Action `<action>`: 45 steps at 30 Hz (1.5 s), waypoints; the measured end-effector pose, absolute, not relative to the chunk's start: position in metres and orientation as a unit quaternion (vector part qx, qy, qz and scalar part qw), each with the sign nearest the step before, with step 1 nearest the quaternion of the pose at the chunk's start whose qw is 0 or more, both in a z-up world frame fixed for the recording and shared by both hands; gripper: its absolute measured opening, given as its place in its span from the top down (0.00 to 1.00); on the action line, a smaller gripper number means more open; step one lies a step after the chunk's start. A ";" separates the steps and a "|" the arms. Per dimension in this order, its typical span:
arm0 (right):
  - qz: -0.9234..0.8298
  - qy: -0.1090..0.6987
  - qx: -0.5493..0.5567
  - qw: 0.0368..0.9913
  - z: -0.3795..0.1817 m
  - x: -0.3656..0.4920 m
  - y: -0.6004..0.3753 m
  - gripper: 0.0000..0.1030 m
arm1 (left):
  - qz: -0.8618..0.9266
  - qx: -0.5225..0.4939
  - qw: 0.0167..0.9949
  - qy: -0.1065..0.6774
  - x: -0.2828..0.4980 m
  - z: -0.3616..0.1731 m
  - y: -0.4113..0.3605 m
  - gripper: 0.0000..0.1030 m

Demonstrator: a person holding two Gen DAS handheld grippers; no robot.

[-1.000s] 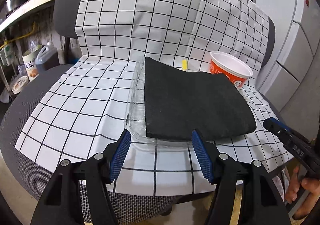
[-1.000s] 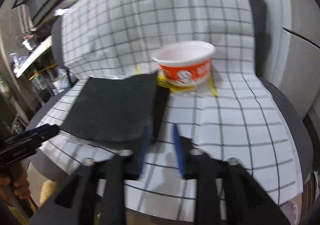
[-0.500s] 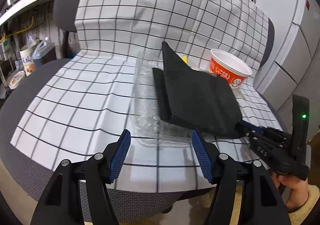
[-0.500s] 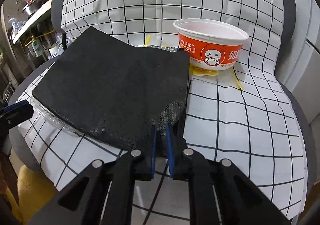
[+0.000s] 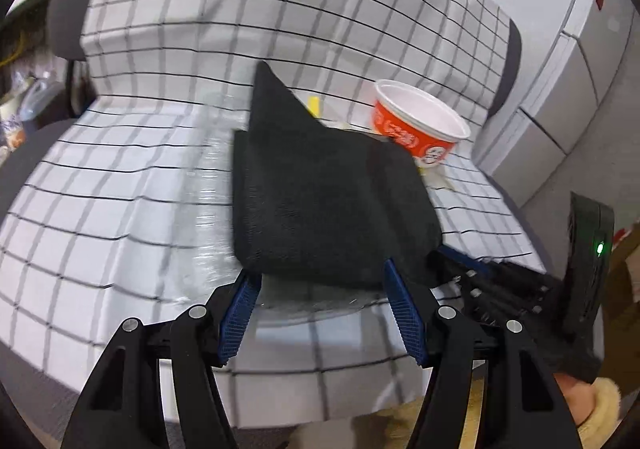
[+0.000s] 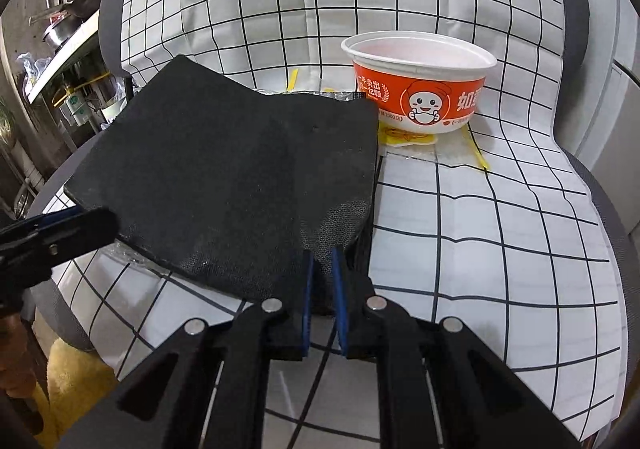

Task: Collect trash
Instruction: 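Grasp the black cloth edge with the left gripper, then grasp the red-and-white paper cup with the right gripper while the left gripper lifts the black cloth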

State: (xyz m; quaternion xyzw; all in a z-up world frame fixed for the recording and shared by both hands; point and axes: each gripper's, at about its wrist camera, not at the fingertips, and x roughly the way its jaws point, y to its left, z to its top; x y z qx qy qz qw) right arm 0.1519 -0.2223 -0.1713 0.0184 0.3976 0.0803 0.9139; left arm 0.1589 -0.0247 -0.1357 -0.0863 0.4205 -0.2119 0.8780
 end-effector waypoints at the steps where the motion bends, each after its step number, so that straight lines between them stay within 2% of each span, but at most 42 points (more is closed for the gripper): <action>1: 0.081 0.398 0.020 0.914 -0.171 0.152 -0.223 0.90 | -0.219 -0.094 0.875 0.422 0.163 -0.137 -0.028 0.39; 4: 0.085 0.397 0.025 0.914 -0.172 0.153 -0.224 0.90 | -0.225 -0.108 0.873 0.420 0.170 -0.137 -0.038 0.46; 6: 0.085 0.394 0.024 0.915 -0.171 0.153 -0.224 0.90 | -0.222 -0.108 0.874 0.418 0.173 -0.136 -0.047 0.59; 8: 0.087 0.385 0.028 0.918 -0.169 0.150 -0.226 0.90 | -0.210 -0.096 0.877 0.421 0.175 -0.136 -0.056 0.67; 11: 0.084 0.367 0.029 0.926 -0.158 0.142 -0.231 0.90 | -0.185 -0.069 0.882 0.429 0.178 -0.138 -0.068 0.89; 14: 0.073 0.345 0.035 0.935 -0.141 0.130 -0.242 0.90 | -0.165 -0.055 0.903 0.394 0.168 -0.128 -0.066 0.97; 17: 0.062 0.316 0.038 0.946 -0.121 0.117 -0.256 0.84 | -0.161 -0.054 0.920 0.354 0.153 -0.107 -0.058 0.98; 19: 0.050 0.306 0.037 0.950 -0.112 0.114 -0.263 0.69 | -0.153 -0.051 0.933 0.322 0.141 -0.090 -0.048 0.98; 23: 0.027 0.303 0.036 0.952 -0.108 0.123 -0.274 0.65 | -0.134 -0.068 0.949 0.277 0.128 -0.062 -0.021 0.98; 25: 0.018 0.304 0.043 0.952 -0.109 0.133 -0.279 0.58 | -0.126 -0.079 0.953 0.263 0.128 -0.052 -0.008 0.98; 27: 0.012 0.302 0.048 0.952 -0.110 0.142 -0.282 0.57 | -0.123 -0.079 0.955 0.258 0.133 -0.048 -0.001 0.98; 33: -0.024 0.295 0.058 0.954 -0.106 0.190 -0.290 0.58 | -0.113 -0.079 0.953 0.269 0.160 -0.063 -0.006 0.98; 36: -0.052 0.291 0.067 0.953 -0.104 0.217 -0.299 0.73 | -0.112 -0.076 0.953 0.273 0.166 -0.072 -0.007 0.98; 42: -0.093 0.315 0.126 0.936 -0.113 0.262 -0.330 0.73 | -0.098 -0.070 0.953 0.277 0.168 -0.081 0.000 0.98; 45: -0.080 0.324 0.140 0.932 -0.119 0.267 -0.331 0.86 | -0.096 -0.074 0.953 0.278 0.167 -0.082 0.003 0.98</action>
